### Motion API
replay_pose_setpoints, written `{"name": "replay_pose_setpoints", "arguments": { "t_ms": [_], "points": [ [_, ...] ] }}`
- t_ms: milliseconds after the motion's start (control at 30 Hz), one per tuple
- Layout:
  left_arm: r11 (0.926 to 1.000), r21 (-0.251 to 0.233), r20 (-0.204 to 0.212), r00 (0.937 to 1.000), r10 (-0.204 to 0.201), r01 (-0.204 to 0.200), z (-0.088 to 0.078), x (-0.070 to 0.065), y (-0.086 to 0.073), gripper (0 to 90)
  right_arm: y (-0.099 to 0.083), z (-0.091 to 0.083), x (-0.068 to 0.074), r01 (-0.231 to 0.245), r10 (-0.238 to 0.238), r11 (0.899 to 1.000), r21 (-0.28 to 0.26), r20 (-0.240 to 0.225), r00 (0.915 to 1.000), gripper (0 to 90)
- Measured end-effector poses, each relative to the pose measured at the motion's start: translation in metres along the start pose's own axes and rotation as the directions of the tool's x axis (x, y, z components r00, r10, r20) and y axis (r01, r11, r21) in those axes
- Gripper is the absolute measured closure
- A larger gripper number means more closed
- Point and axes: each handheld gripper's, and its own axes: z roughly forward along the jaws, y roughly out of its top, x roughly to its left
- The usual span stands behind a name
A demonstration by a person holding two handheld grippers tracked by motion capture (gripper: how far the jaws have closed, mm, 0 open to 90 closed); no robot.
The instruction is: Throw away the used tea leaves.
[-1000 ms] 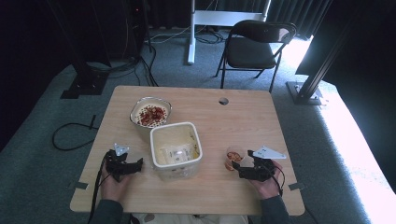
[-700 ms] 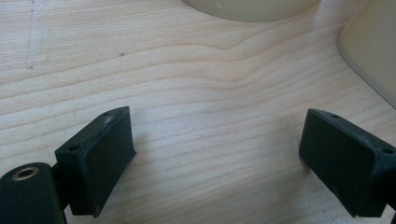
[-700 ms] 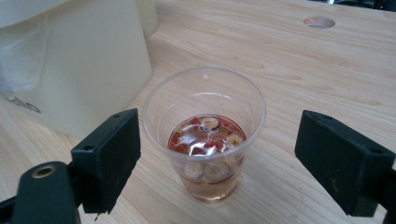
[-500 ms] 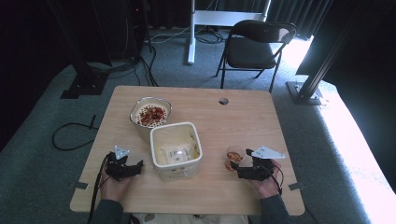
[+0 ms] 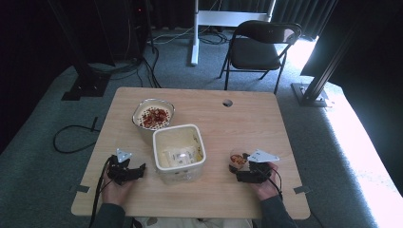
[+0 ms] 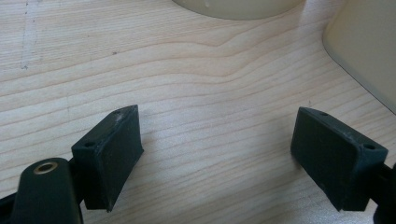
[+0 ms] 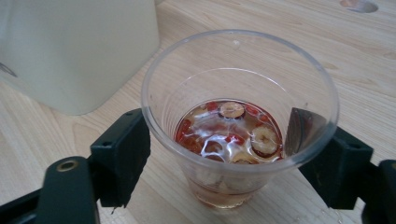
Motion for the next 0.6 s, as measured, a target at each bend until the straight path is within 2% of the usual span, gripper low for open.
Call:
{"name": "replay_pose_setpoints", "arguments": {
  "t_ms": [267,333,500,533,600],
  "points": [
    [1.0000,0.000,0.000,1.0000,0.000,0.000,0.000,0.000,0.000,16.9,0.000,0.001,0.011,0.017,-0.017,1.000,-0.008,-0.056,0.9983,25.6],
    [1.0000,0.000,0.000,1.0000,0.000,0.000,0.000,0.000,0.000,16.9,0.000,0.002,0.017,0.022,-0.023,1.000,-0.011,-0.090,0.9957,27.7],
    [1.0000,0.000,0.000,1.0000,0.000,0.000,0.000,0.000,0.000,16.8,0.000,0.004,0.029,0.042,-0.044,0.999,-0.013,-0.132,0.9903,30.7],
    [1.0000,0.000,0.000,1.0000,0.000,0.000,0.000,0.000,0.000,16.8,0.000,0.005,0.036,0.056,-0.058,0.998,-0.015,-0.155,0.9863,31.3],
    [1.0000,0.000,0.000,1.0000,0.000,0.000,0.000,0.000,0.000,16.9,0.000,0.005,0.043,0.069,-0.071,0.997,-0.017,-0.170,0.9830,31.4]
  ]
}}
